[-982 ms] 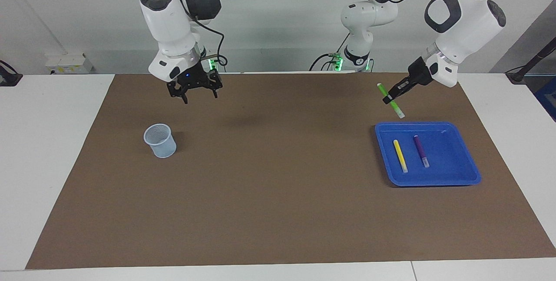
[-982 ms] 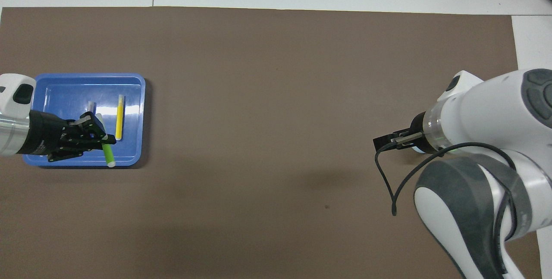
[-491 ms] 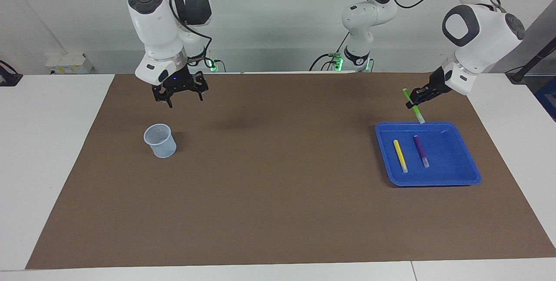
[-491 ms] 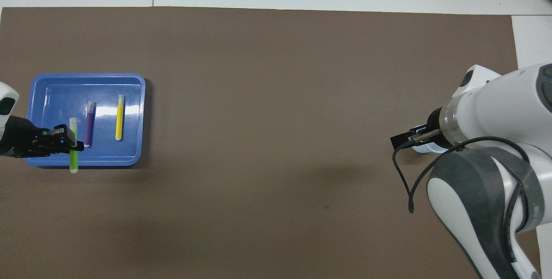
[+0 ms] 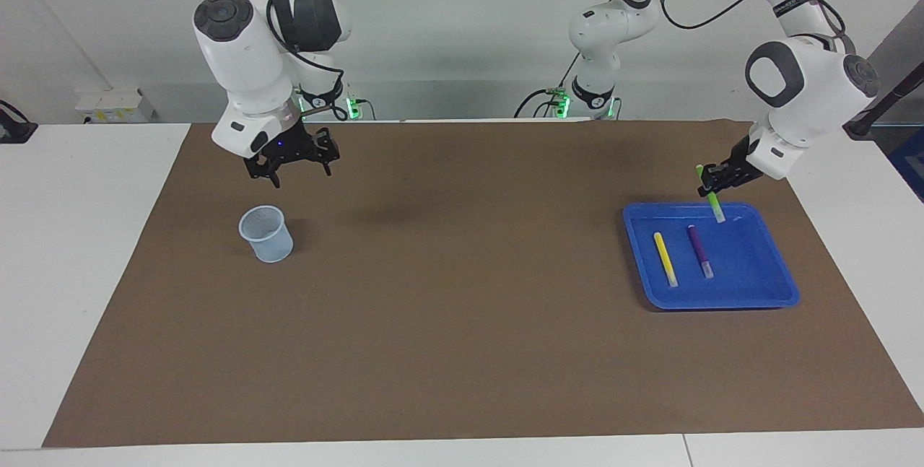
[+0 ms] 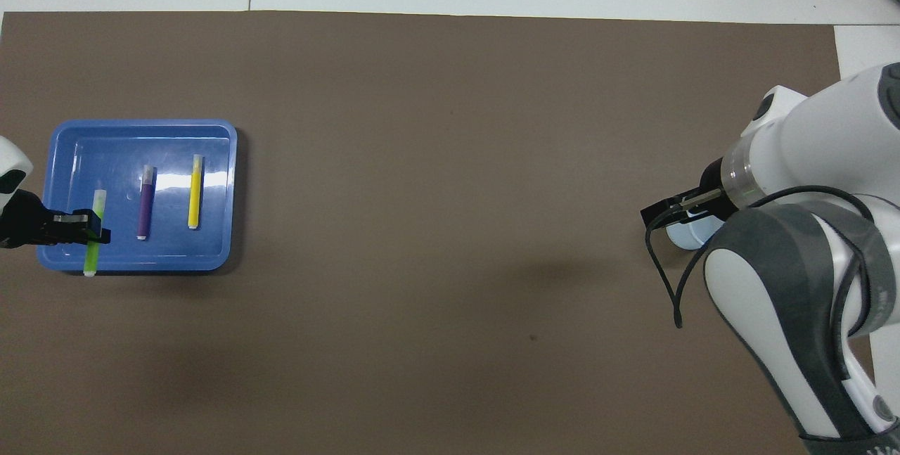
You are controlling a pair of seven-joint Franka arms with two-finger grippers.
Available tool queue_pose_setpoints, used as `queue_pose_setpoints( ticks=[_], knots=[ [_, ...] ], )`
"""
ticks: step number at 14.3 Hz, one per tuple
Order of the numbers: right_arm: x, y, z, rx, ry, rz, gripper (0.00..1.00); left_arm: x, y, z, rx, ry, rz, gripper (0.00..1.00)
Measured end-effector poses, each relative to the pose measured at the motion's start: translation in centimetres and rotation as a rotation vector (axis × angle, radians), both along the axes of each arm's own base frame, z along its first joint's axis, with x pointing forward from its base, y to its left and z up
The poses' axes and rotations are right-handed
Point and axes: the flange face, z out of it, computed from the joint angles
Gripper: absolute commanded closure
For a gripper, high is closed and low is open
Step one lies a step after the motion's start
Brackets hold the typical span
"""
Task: Right arm passes pens to left for tray arrangement
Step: 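Lay the green pen in the blue tray with the left gripper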
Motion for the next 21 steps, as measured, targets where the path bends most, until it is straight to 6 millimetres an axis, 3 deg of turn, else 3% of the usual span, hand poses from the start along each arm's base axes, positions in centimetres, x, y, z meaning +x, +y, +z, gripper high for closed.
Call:
queue_pose_setpoints(
  ticks=[3,8,10,12,20,21],
  knots=[
    [-0.3,0.9,-0.1,-0.002,0.014,0.018,0.00,0.9,2.0,-2.7,0.030,-0.022,-0.030,1.00],
    [0.0,-0.3,0.1,0.000,0.003,-0.005,0.00,2.8,3.2,-7.3,0.059,-0.054,-0.074,1.00],
    [0.0,-0.3,0.2,0.000,0.002,-0.006,0.00,3.2,4.8,-8.8,0.066,-0.066,-0.082,1.00],
    [0.1,-0.5,0.2,0.001,0.002,-0.008,0.00,3.2,6.0,-9.4,0.067,-0.070,-0.089,1.00],
    [0.1,-0.6,0.3,0.001,-0.001,-0.011,0.00,3.9,6.7,-10.8,0.101,-0.130,-0.095,1.00],
    [0.1,-0.6,0.3,0.001,-0.001,-0.011,0.00,4.0,6.7,-10.8,0.104,-0.138,-0.095,0.96]
  ],
)
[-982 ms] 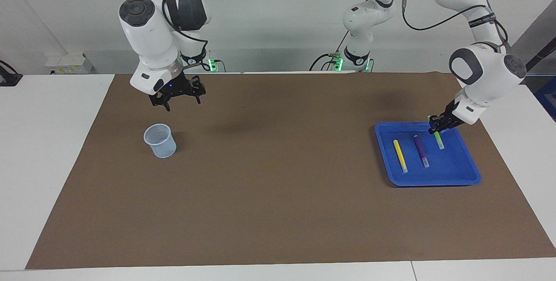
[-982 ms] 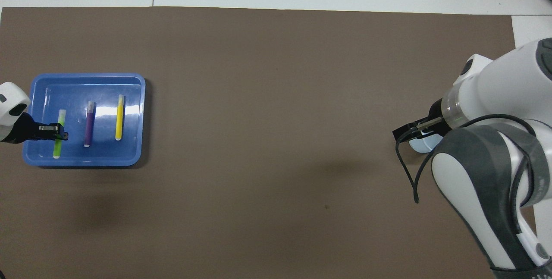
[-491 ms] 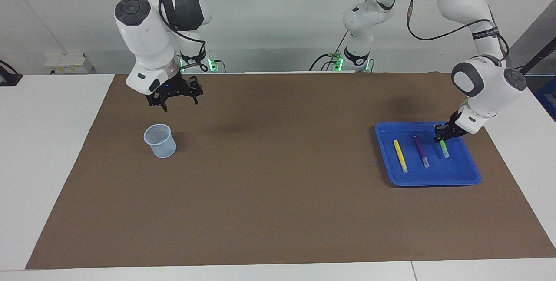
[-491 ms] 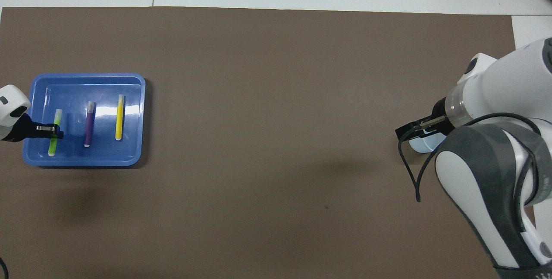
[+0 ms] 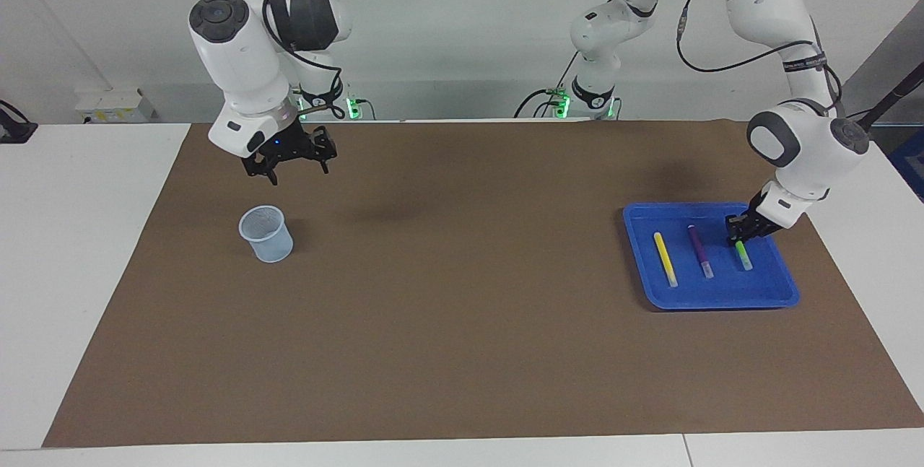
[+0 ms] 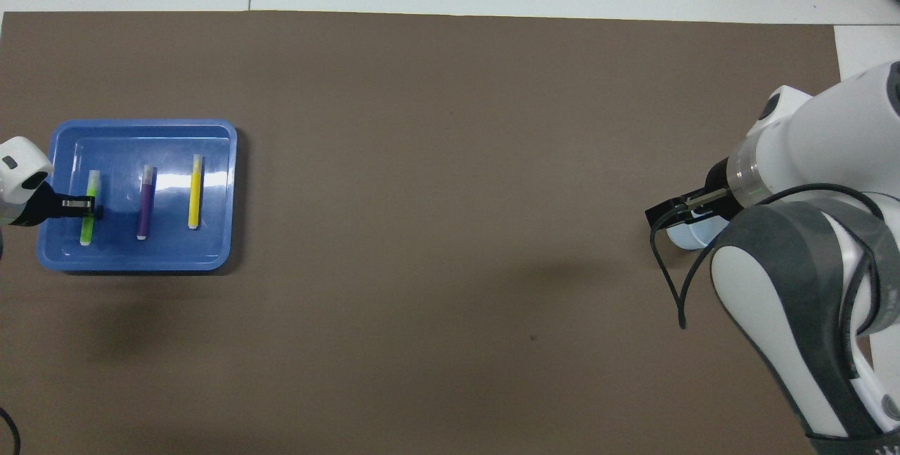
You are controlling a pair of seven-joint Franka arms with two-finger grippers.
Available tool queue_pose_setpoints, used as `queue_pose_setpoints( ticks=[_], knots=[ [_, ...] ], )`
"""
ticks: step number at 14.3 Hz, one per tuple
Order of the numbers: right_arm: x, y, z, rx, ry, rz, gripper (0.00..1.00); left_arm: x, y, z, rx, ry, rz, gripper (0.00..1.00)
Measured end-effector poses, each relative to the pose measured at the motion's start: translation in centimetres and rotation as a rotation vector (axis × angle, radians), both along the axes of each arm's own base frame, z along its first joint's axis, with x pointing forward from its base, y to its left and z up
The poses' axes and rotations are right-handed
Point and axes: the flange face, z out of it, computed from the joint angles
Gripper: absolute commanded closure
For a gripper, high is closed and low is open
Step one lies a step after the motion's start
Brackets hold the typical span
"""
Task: Right arm passes pens to left for tray arrangement
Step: 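Lay the green pen in the blue tray with the left gripper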
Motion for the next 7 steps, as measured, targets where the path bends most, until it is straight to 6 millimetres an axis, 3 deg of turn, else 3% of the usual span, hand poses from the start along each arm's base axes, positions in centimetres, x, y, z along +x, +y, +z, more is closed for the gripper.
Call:
queue_pose_setpoints(
  ticks=[3,6,7],
  knots=[
    [0.02,-0.09,0.00,0.000,0.000,-0.002,0.00,0.25,-0.08,0.05,0.008,-0.027,-0.002,0.61],
    [0.02,-0.09,0.00,0.000,0.000,-0.002,0.00,0.53,-0.12,0.01,0.015,-0.051,-0.004,0.41],
    [0.02,-0.09,0.00,0.000,0.000,-0.002,0.00,0.59,-0.11,0.02,0.017,-0.057,-0.004,0.40]
  ],
)
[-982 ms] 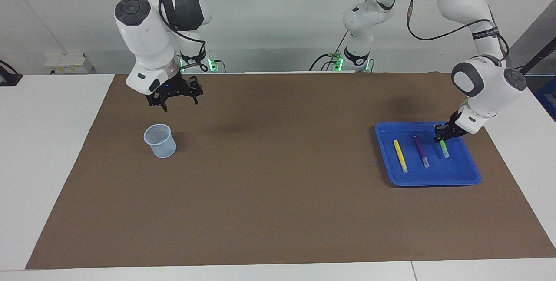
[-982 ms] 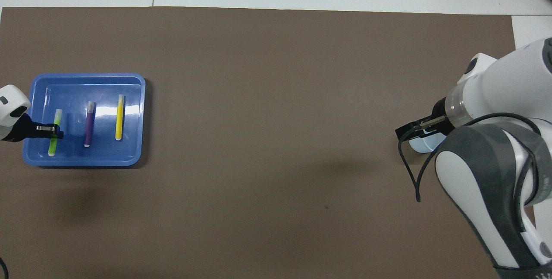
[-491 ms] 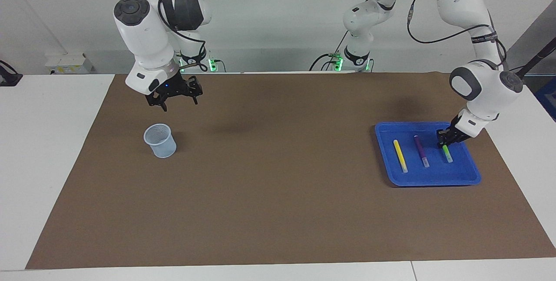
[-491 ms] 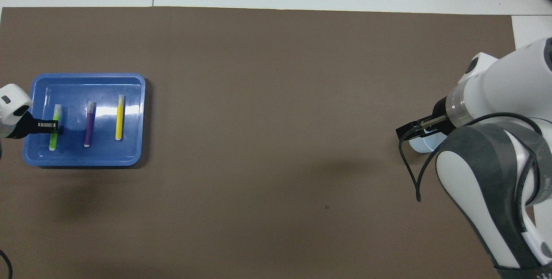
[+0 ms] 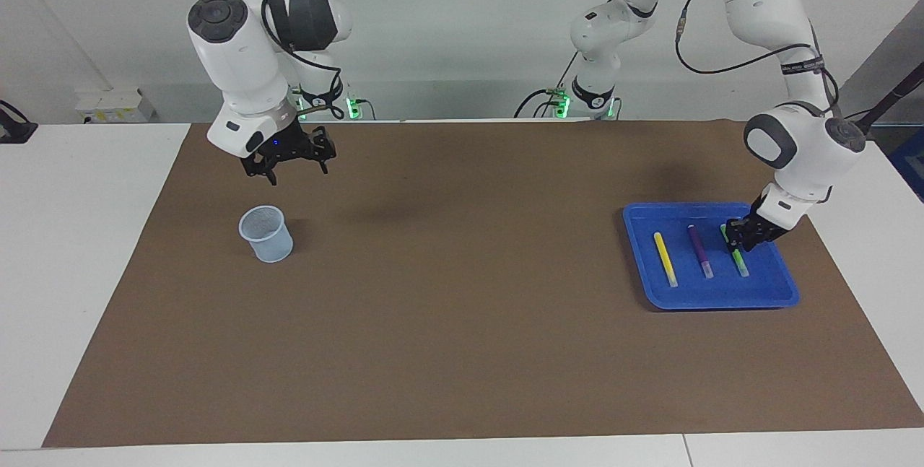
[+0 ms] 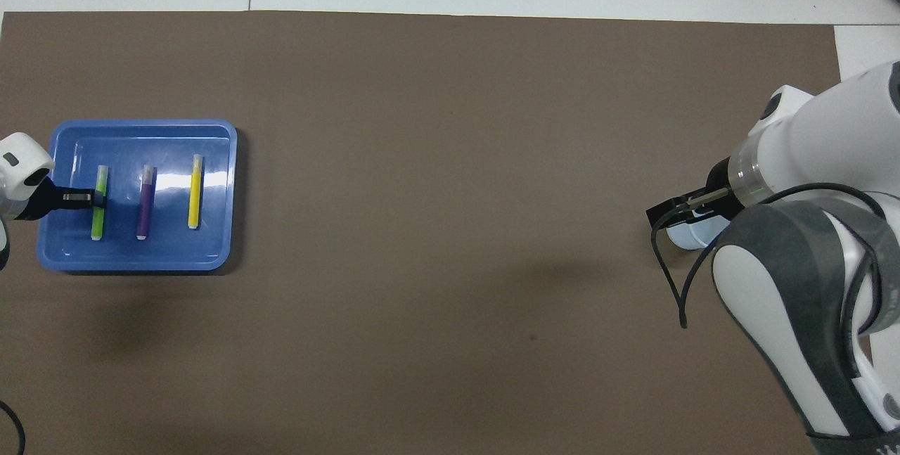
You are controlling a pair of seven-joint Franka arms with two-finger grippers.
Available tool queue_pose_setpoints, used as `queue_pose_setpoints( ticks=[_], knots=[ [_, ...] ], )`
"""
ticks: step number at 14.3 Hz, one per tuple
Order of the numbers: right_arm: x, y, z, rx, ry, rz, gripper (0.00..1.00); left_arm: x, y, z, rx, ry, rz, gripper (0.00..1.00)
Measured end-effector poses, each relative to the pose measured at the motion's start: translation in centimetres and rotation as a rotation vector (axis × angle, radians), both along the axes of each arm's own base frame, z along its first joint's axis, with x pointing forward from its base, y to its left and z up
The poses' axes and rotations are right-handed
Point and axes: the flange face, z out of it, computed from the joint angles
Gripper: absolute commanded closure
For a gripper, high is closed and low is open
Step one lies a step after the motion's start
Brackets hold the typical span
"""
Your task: Right arm passes pens to left for tray arrangement
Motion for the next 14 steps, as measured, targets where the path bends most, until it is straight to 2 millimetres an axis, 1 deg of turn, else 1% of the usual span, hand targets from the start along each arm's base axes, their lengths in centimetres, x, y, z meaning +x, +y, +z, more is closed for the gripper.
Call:
queue_pose_setpoints(
  ticks=[2,4,6,8,10,11,13,14],
  knots=[
    [0.0,0.0,0.0,0.000,0.000,0.000,0.00,0.0,0.0,0.0,0.001,-0.004,0.000,0.40],
    [0.0,0.0,0.0,0.000,0.000,-0.001,0.00,0.1,0.0,0.0,0.002,-0.005,0.000,0.36],
    [0.0,0.0,0.0,0.000,-0.001,-0.001,0.00,0.1,0.0,0.1,0.002,-0.006,-0.001,0.33],
    [0.0,-0.1,0.0,0.000,-0.001,-0.001,0.00,0.4,-0.1,0.5,0.002,-0.010,-0.003,0.26],
    [0.1,-0.2,0.1,0.001,-0.008,-0.005,0.00,1.2,-0.2,1.9,-0.003,0.002,-0.009,0.22],
    [0.2,-0.2,0.1,0.002,-0.012,-0.006,0.00,1.8,-0.4,3.2,-0.009,0.013,-0.008,0.17],
    [0.3,-0.2,0.2,0.003,-0.019,-0.006,0.00,3.2,-1.1,6.0,-0.015,0.019,0.012,0.11],
    [0.3,-0.2,0.2,0.003,-0.020,-0.007,0.00,3.8,-1.6,7.3,-0.015,0.016,0.015,0.04]
  ],
)
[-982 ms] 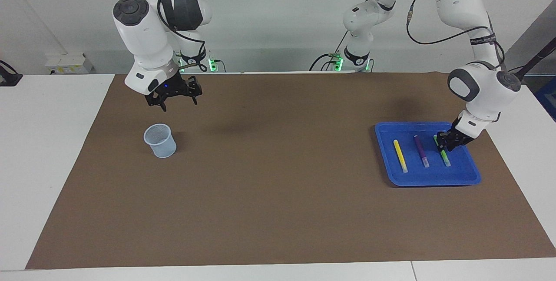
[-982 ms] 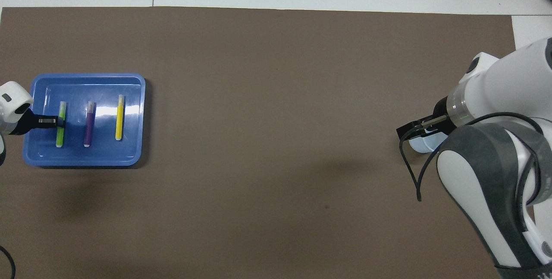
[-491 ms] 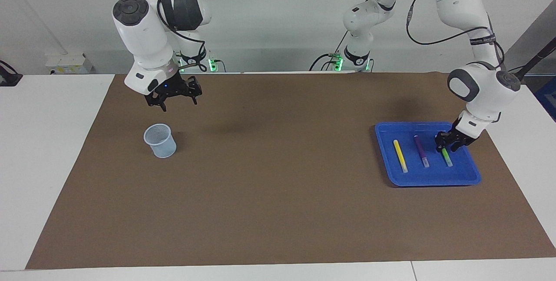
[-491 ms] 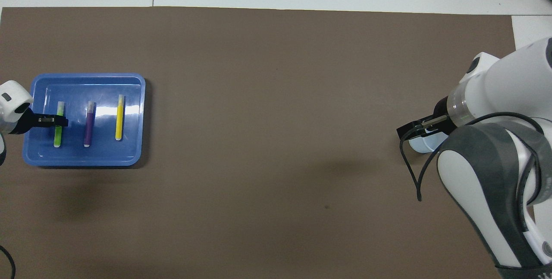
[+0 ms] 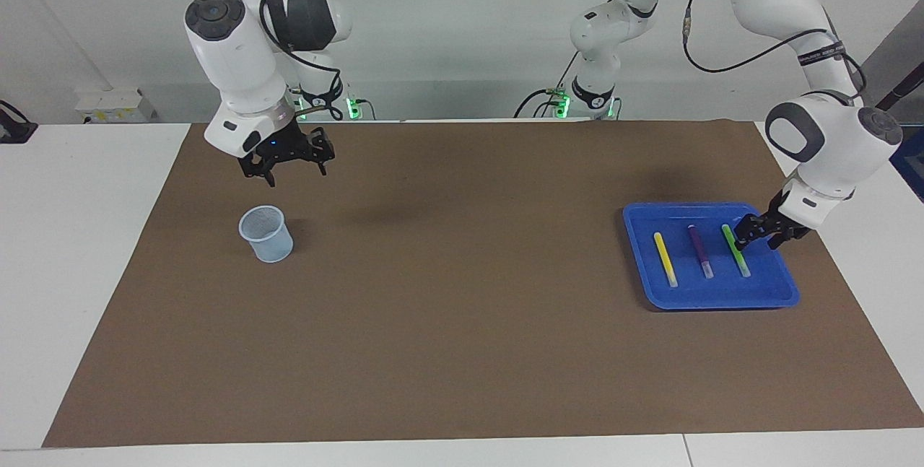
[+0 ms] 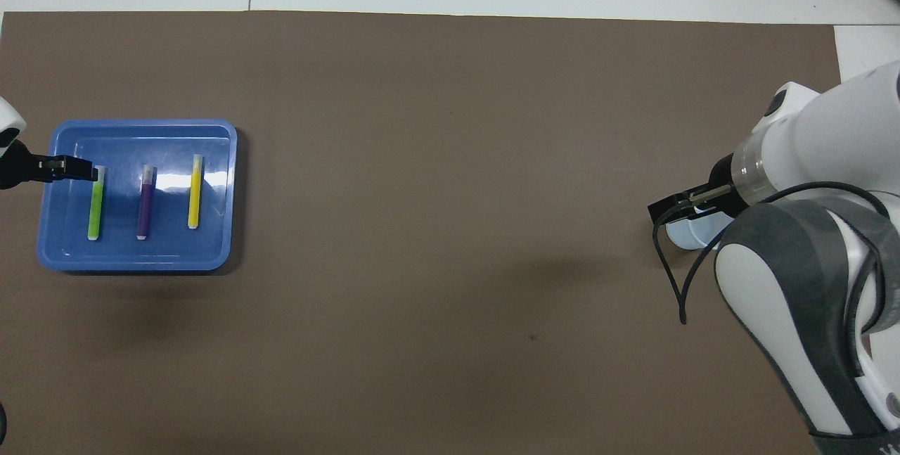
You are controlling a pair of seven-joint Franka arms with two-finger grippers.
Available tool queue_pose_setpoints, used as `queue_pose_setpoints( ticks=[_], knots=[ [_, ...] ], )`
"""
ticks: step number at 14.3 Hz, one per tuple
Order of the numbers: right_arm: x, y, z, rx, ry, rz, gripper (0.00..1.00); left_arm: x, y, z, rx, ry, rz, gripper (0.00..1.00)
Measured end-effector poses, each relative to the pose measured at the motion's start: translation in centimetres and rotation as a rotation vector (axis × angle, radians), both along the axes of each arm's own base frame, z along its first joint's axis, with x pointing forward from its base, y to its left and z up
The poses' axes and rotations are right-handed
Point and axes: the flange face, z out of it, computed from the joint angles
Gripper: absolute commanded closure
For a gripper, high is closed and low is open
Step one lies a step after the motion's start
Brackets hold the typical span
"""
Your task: Right arm passes pens to left for tray arrangement
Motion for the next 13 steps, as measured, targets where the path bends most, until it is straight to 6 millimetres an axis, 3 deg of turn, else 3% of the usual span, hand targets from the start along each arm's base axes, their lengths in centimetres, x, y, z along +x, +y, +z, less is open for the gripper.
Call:
queue_pose_setpoints(
  ticks=[1,5,9,13],
  knots=[
    [0.0,0.0,0.0,0.000,0.000,-0.001,0.00,0.4,-0.4,1.0,0.000,-0.003,0.004,0.00],
    [0.0,-0.1,0.0,0.000,-0.001,-0.001,0.00,1.9,-2.4,6.0,-0.006,-0.007,0.049,0.00],
    [0.0,-0.1,0.0,0.000,-0.001,-0.001,0.00,2.9,-7.2,11.9,-0.016,0.008,0.106,0.00],
    [0.0,-0.2,0.0,0.000,-0.001,-0.003,0.00,3.0,-12.2,14.5,0.020,0.043,0.120,0.00]
  ],
)
